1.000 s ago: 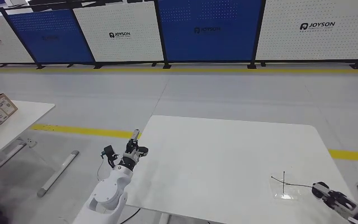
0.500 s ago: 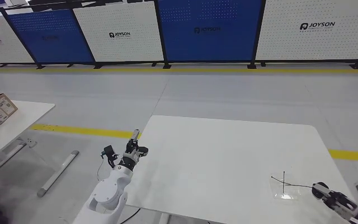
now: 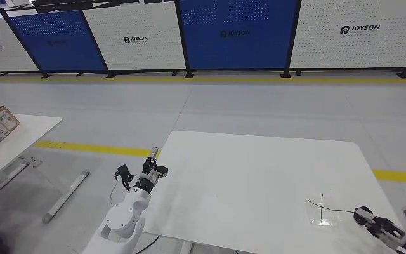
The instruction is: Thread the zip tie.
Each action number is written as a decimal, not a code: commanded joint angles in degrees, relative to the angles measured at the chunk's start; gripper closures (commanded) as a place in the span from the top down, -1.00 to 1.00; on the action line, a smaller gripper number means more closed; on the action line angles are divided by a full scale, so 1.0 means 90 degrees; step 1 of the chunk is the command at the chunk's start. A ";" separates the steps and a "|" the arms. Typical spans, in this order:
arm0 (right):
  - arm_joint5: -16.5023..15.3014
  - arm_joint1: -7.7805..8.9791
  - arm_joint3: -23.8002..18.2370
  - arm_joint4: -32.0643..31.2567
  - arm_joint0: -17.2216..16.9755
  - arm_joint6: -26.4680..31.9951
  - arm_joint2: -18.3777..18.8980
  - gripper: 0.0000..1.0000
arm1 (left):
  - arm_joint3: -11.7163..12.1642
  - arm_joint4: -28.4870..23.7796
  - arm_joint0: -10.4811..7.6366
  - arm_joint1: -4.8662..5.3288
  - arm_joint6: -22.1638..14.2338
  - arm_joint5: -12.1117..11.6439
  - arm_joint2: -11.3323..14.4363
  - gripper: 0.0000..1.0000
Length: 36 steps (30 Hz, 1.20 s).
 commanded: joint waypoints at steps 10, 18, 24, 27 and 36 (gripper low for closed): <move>-0.0139 -0.0053 -0.0264 0.0607 -0.0166 -0.0264 -0.0009 -1.00 | 0.0000 0.0000 0.0000 0.0000 0.0000 0.0000 0.0000 1.00; -0.0047 -0.0119 -0.1006 0.0794 -0.0511 -0.0416 -0.0221 -1.00 | 0.0000 0.0000 0.0000 0.0000 0.0000 0.0000 0.0000 1.00; -0.0047 -0.0119 -0.1006 0.0794 -0.0511 -0.0416 -0.0221 -1.00 | 0.0000 0.0000 0.0000 0.0000 0.0000 0.0000 0.0000 1.00; -0.0047 -0.0119 -0.1006 0.0794 -0.0511 -0.0416 -0.0221 -1.00 | 0.0000 0.0000 0.0000 0.0000 0.0000 0.0000 0.0000 1.00; 0.0013 -0.0139 -0.1210 0.0778 -0.0521 -0.0706 -0.0298 -1.00 | 0.0000 0.0000 0.0000 0.0000 0.0000 0.0000 0.0000 1.00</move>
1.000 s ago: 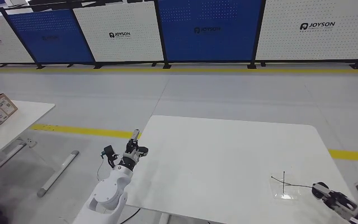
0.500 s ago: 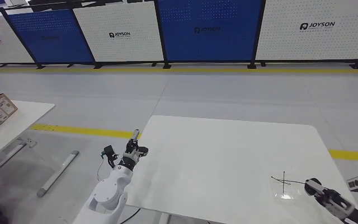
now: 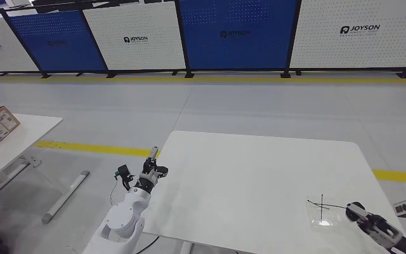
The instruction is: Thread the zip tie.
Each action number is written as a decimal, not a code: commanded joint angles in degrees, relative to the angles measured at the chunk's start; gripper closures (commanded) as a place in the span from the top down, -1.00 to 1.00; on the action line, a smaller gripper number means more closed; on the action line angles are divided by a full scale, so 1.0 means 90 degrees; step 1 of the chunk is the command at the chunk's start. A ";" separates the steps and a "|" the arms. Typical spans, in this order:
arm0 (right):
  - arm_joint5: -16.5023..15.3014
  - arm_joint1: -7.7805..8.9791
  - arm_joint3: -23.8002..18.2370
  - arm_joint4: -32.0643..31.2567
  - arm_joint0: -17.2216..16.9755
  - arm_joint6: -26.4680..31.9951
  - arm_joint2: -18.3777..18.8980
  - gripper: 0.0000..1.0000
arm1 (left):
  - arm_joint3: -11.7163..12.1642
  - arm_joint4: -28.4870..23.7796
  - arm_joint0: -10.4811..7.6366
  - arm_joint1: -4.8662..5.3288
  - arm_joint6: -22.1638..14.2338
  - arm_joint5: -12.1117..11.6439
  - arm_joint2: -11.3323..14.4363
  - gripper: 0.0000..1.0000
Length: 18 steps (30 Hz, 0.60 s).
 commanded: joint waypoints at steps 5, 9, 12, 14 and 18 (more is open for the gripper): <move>0.0039 -0.0068 -0.0937 -0.0248 -0.0162 -0.0830 -0.0322 -1.00 | 0.0000 0.0000 0.0000 0.0000 0.0000 0.0000 0.0000 1.00; 0.0040 -0.0125 -0.1617 -0.0712 -0.0304 -0.1478 -0.0684 -1.00 | 0.0000 0.0000 0.0000 0.0000 0.0000 0.0000 0.0000 1.00; 0.0065 -0.0161 -0.1788 -0.1059 -0.0262 -0.1789 -0.1004 -1.00 | 0.0000 0.0000 0.0000 0.0000 0.0000 0.0000 0.0000 1.00; 0.0184 -0.0184 -0.1698 -0.1289 -0.0128 -0.1957 -0.1258 -1.00 | 0.0000 0.0000 0.0000 0.0000 0.0000 0.0000 0.0000 1.00; 0.0434 -0.0202 -0.1543 -0.1333 0.0018 -0.2057 -0.1428 -1.00 | 0.0000 0.0000 0.0000 0.0000 0.0000 0.0000 0.0000 1.00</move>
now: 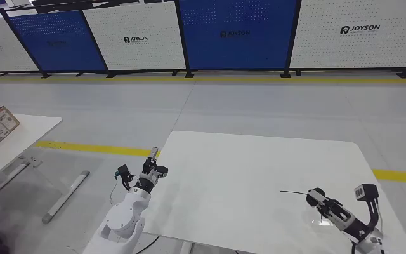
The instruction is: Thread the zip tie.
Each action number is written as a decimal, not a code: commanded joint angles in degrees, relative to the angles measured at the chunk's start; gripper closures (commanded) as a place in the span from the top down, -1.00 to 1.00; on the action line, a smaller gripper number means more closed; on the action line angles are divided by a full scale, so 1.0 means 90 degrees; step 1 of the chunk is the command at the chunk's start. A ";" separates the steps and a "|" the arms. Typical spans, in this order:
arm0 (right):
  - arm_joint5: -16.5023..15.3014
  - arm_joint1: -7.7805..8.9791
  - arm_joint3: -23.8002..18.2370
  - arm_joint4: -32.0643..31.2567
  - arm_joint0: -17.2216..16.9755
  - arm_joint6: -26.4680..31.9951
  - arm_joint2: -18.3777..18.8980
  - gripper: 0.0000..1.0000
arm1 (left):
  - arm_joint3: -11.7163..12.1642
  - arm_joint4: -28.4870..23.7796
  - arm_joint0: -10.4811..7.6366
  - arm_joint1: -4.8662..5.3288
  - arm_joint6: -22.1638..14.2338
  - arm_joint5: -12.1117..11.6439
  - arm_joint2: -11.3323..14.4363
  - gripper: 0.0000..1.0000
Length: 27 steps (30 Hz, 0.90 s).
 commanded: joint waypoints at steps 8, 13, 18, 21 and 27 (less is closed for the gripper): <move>-0.0028 0.0001 -0.0006 0.0020 -0.0006 0.0008 0.0011 -1.00 | 0.0000 0.0000 0.0000 0.0000 0.0000 0.0000 0.0000 1.00; -0.0028 0.0001 -0.0006 0.0020 -0.0006 0.0008 0.0011 -1.00 | 0.0000 0.0000 0.0000 0.0000 0.0000 0.0000 0.0000 1.00; -0.0007 -0.0008 -0.0020 0.0017 0.0001 -0.0069 -0.0037 -1.00 | 0.0000 0.0000 0.0000 0.0000 0.0000 0.0000 0.0000 1.00; 0.0033 -0.0032 -0.0031 -0.0059 0.0123 -0.0129 -0.0250 -1.00 | 0.0000 0.0000 0.0000 0.0000 0.0000 0.0000 0.0000 1.00; 0.0168 -0.0049 -0.0022 -0.0170 0.0274 -0.0174 -0.0423 -1.00 | 0.0000 0.0000 0.0000 0.0000 0.0000 0.0000 0.0000 1.00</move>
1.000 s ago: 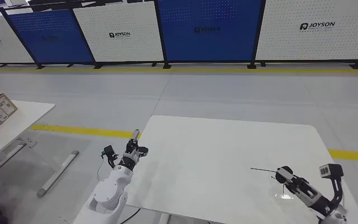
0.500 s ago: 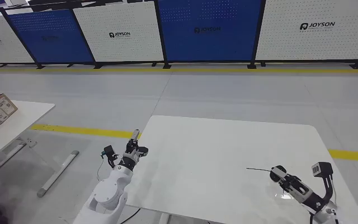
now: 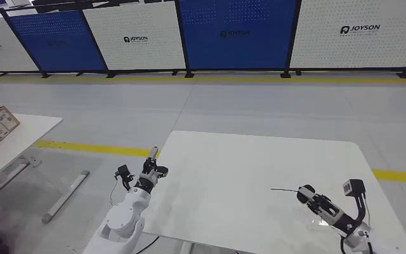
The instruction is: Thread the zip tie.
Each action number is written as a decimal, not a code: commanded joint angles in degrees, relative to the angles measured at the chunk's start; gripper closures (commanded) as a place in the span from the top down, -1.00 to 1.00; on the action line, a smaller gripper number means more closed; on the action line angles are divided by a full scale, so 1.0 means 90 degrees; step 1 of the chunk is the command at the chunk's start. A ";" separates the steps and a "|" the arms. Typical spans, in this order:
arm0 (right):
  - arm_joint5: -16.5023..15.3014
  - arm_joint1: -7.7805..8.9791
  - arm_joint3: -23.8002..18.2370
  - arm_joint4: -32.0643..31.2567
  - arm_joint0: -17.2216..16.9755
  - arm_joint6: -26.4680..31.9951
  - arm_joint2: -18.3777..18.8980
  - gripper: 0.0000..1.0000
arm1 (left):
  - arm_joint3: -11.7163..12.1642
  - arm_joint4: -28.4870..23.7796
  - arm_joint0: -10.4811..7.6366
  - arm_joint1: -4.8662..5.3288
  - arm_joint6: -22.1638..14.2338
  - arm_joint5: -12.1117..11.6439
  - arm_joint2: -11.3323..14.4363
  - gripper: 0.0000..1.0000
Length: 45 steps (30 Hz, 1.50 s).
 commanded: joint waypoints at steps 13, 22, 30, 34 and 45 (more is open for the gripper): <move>-0.0005 0.0000 0.0000 0.0004 -0.0005 0.0002 0.0005 -1.00 | -0.0435 0.0226 0.0044 0.0012 -0.1663 -0.0005 0.0638 1.00; -0.0005 0.0000 0.0000 0.0004 -0.0005 0.0002 0.0005 -1.00 | -0.0114 0.0373 -0.0285 -0.0015 -0.2087 0.0303 0.1231 1.00; -0.0021 -0.0003 -0.0020 -0.0009 -0.0002 -0.0048 -0.0005 -1.00 | -0.0114 0.0373 -0.0285 -0.0015 -0.2087 0.0303 0.1231 1.00; -0.0378 -0.0051 0.0027 0.0364 -0.0004 -0.0191 -0.0154 -1.00 | -0.0074 0.0047 -0.0304 0.0003 -0.2720 0.0250 0.1241 1.00; -0.0763 -0.0157 0.0177 0.0655 0.0081 -0.0285 -0.0451 -1.00 | 0.0197 0.0200 -0.0482 0.0157 -0.5036 -0.0129 0.1307 1.00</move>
